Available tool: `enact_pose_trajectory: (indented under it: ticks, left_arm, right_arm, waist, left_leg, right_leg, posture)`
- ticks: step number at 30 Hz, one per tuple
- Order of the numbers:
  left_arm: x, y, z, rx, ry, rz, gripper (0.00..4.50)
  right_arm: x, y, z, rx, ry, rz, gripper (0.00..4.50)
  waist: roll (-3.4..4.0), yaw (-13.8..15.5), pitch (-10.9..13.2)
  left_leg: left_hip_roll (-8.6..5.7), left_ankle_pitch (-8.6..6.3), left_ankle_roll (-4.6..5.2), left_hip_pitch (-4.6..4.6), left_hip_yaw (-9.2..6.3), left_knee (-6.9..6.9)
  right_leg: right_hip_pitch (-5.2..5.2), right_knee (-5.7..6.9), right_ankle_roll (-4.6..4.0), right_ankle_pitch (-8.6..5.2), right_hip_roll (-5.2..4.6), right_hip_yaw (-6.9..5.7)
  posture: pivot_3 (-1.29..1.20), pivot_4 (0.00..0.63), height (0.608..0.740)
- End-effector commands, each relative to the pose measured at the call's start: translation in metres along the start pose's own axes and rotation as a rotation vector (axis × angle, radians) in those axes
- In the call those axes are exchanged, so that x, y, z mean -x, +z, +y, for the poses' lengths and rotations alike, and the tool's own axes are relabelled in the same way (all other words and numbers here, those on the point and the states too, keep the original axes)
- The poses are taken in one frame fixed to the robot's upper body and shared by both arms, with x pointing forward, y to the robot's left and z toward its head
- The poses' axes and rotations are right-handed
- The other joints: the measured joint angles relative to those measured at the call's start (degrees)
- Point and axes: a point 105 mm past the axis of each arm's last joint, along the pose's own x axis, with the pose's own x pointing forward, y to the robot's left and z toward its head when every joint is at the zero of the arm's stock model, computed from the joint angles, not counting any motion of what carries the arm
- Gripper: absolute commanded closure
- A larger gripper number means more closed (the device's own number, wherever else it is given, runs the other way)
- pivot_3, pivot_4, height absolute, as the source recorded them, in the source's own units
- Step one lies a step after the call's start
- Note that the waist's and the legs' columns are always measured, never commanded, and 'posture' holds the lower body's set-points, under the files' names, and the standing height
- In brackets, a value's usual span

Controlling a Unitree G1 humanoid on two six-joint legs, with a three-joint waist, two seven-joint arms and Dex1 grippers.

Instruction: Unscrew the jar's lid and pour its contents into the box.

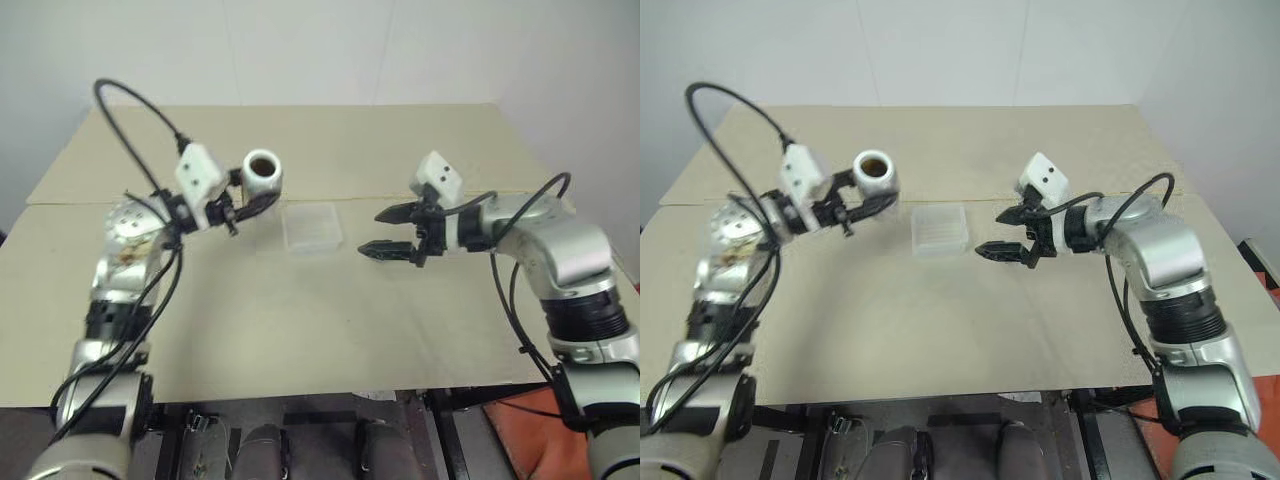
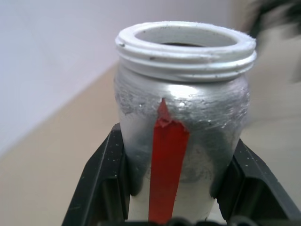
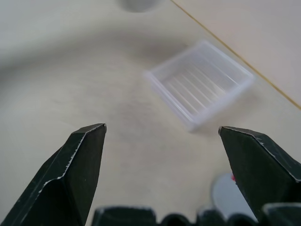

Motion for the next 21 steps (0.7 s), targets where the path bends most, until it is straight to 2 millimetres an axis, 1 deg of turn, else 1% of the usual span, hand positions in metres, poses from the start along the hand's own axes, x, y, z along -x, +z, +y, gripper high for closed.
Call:
enact_pose_trajectory:
  ticks: [1,2,3,5,8,11,13,15,18,21]
  left_arm:
    - [-0.021,-0.001,0.019,-0.594,0.098,0.122,2.57]
    - [-0.029,0.0,0.019,-0.853,0.078,0.142,2.57]
    - [-0.034,0.0,0.018,-1.027,0.052,0.137,2.57]
    - [-0.047,0.008,0.019,-1.274,0.065,0.08,2.57]
    - [-0.062,0.024,0.017,-1.537,0.066,-0.034,2.57]
    - [-0.07,0.033,0.011,-1.713,0.031,-0.125,2.57]
    - [-0.075,0.029,0.004,-1.79,-0.018,-0.148,2.57]
    - [-0.08,0.02,0.0,-1.892,-0.029,-0.123,2.57]
    - [-0.089,0.009,-0.01,-1.941,-0.028,-0.088,2.57]
    - [-0.093,0.01,-0.012,-1.968,-0.019,-0.09,2.57]
  right_arm:
    - [0.011,0.014,0.01,0.018,0.06,-0.016,0.05]
    - [0.012,0.014,0.012,0.018,0.077,-0.007,0.05]
    - [0.012,0.014,0.014,0.015,0.09,-0.001,0.05]
    - [0.013,0.014,0.015,0.007,0.107,0.006,0.05]
    - [0.015,0.014,0.016,0.007,0.117,0.013,0.05]
    - [0.016,0.015,0.016,0.009,0.114,0.015,0.05]
    - [0.017,0.016,0.016,0.009,0.114,0.01,0.05]
    - [0.016,0.017,0.017,0.008,0.111,0.004,0.05]
    - [0.015,0.019,0.018,0.003,0.109,-0.013,0.05]
    - [0.017,0.022,0.02,0.001,0.098,-0.028,0.05]
  waist:
    - [-0.01,0.2,0.0]
    - [-0.01,0.2,0.0]
    - [-0.04,0.3,0.0]
    - [-0.05,0.8,0.0]
    - [-0.05,1.2,0.0]
    - [-0.06,1.4,0.0]
    - [-0.06,1.3,0.0]
    - [-0.06,1.3,0.0]
    - [-0.07,1.1,0.0]
    - [-0.09,1.0,0.1]
  left_leg:
    - [0.0,0.02,-0.04,-0.01,0.01,0.01]
    - [-0.01,0.04,-0.07,-0.04,0.02,0.0]
    - [-0.03,0.07,-0.13,-0.07,0.04,-0.03]
    - [-0.04,0.08,-0.14,-0.19,0.05,-0.02]
    - [-0.03,0.05,-0.1,-0.31,0.06,-0.02]
    - [-0.03,0.04,-0.08,-0.52,0.06,0.0]
    - [-0.03,0.05,-0.09,-0.72,0.06,0.03]
    - [-0.04,0.09,-0.15,-0.81,0.09,0.02]
    - [-0.03,0.12,-0.19,-0.83,0.09,0.02]
    - [-0.03,0.12,-0.19,-0.86,0.09,0.04]
  right_leg:
    - [0.0,-0.01,0.0,0.0,0.0,-0.01]
    - [0.0,-0.04,0.01,0.02,0.0,-0.01]
    - [-0.02,-0.08,0.03,0.03,0.0,0.0]
    - [-0.09,-0.11,0.06,0.04,0.0,-0.01]
    - [-0.18,-0.17,0.08,0.04,-0.01,-0.03]
    - [-0.34,-0.21,0.11,0.02,-0.03,-0.07]
    - [-0.58,-0.18,0.12,0.01,-0.03,-0.06]
    - [-0.74,-0.12,0.13,0.0,-0.04,-0.05]
    - [-0.79,-0.06,0.16,-0.02,-0.04,-0.06]
    - [-0.82,-0.05,0.17,-0.02,-0.04,-0.05]
  posture:
    - [0.0,0.15,0.74]
    - [0.0,0.15,0.74]
    - [0.0,0.15,0.74]
    - [0.0,0.15,0.74]
    - [0.0,0.15,0.74]
    - [0.0,0.15,0.74]
    - [0.0,0.15,0.74]
    - [0.0,0.15,0.74]
    - [0.0,0.15,0.74]
    - [0.0,0.15,0.74]
